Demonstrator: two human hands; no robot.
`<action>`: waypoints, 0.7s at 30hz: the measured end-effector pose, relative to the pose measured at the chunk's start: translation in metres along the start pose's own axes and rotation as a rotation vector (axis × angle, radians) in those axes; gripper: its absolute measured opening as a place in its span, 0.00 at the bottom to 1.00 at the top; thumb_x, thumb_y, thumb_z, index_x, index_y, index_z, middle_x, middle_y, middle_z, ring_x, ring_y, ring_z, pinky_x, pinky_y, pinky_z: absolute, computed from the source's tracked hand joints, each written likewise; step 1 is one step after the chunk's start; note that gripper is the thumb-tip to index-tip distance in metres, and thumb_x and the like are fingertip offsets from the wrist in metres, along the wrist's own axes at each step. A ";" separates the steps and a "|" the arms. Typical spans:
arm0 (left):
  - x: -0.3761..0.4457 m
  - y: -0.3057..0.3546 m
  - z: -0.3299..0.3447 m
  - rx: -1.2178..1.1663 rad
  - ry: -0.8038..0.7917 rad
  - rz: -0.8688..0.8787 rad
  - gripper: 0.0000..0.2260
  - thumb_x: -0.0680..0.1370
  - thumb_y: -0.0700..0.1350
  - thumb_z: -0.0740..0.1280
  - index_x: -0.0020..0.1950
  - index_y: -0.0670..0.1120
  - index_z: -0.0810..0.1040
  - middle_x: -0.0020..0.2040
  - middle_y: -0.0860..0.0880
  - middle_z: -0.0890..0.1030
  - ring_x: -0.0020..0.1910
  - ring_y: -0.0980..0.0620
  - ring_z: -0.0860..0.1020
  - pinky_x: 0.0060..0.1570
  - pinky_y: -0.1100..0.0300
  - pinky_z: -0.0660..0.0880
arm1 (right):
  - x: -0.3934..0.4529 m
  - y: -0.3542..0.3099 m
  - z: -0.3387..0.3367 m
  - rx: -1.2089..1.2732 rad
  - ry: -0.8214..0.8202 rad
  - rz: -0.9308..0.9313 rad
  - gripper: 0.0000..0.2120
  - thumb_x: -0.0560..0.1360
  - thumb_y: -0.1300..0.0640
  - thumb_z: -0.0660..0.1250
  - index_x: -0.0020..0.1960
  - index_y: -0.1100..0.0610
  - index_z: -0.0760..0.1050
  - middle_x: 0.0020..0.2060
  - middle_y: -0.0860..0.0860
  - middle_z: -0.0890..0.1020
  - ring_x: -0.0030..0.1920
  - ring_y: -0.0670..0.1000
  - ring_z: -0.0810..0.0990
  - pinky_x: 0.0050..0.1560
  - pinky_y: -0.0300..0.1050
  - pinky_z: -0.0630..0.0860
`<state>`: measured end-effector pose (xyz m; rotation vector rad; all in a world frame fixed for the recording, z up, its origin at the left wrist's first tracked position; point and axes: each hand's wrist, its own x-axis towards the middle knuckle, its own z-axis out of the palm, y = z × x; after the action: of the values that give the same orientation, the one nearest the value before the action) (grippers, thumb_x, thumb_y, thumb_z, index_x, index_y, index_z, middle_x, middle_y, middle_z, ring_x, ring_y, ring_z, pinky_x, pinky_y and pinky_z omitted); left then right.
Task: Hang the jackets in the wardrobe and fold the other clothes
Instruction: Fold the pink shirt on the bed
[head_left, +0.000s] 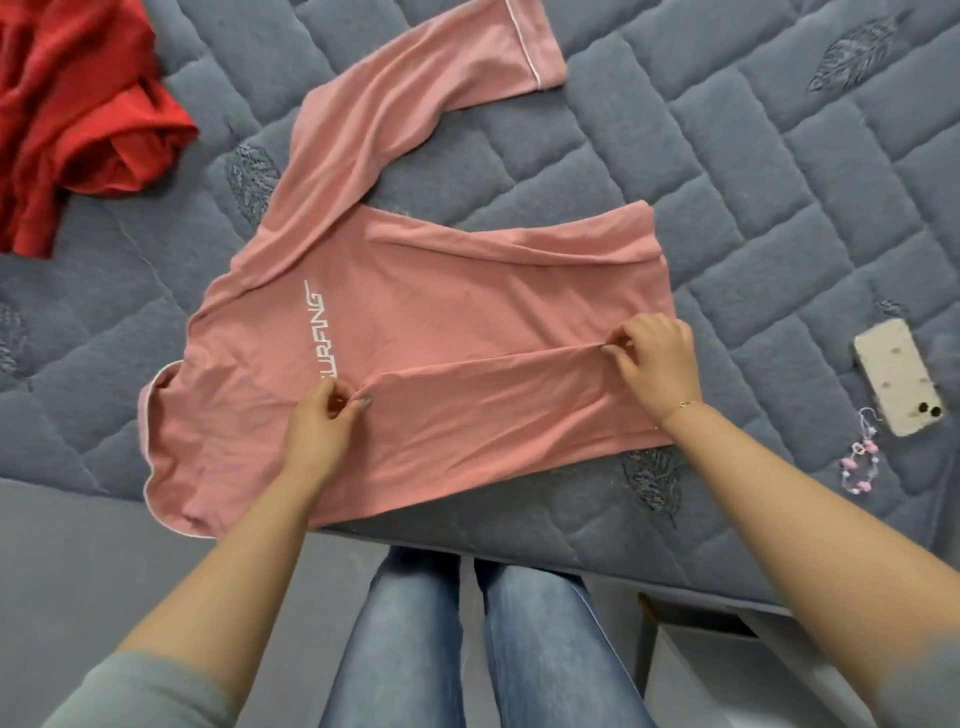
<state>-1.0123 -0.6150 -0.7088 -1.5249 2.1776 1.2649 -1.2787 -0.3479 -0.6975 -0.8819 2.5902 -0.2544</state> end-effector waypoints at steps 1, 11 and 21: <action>0.000 0.001 0.000 -0.019 0.010 -0.026 0.11 0.75 0.43 0.71 0.37 0.49 0.72 0.36 0.52 0.77 0.38 0.49 0.75 0.37 0.64 0.69 | 0.004 0.002 0.000 -0.013 -0.050 0.013 0.06 0.73 0.56 0.72 0.44 0.59 0.81 0.43 0.55 0.81 0.48 0.60 0.77 0.51 0.50 0.63; 0.083 0.112 0.000 0.387 0.128 0.491 0.18 0.71 0.40 0.71 0.60 0.44 0.76 0.59 0.42 0.75 0.59 0.40 0.72 0.57 0.47 0.66 | 0.092 -0.023 -0.017 1.264 -0.061 0.933 0.09 0.75 0.49 0.70 0.45 0.55 0.77 0.41 0.53 0.82 0.36 0.47 0.81 0.31 0.38 0.78; 0.148 0.158 -0.041 0.827 -0.050 0.687 0.08 0.75 0.49 0.66 0.48 0.45 0.80 0.45 0.45 0.80 0.50 0.43 0.78 0.55 0.50 0.63 | 0.111 -0.017 -0.028 1.454 0.313 0.980 0.07 0.79 0.64 0.63 0.43 0.56 0.71 0.38 0.54 0.77 0.29 0.46 0.78 0.31 0.40 0.78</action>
<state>-1.2000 -0.7281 -0.6871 -0.4349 2.7540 0.3473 -1.3615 -0.4282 -0.7010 0.9165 1.8796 -1.6552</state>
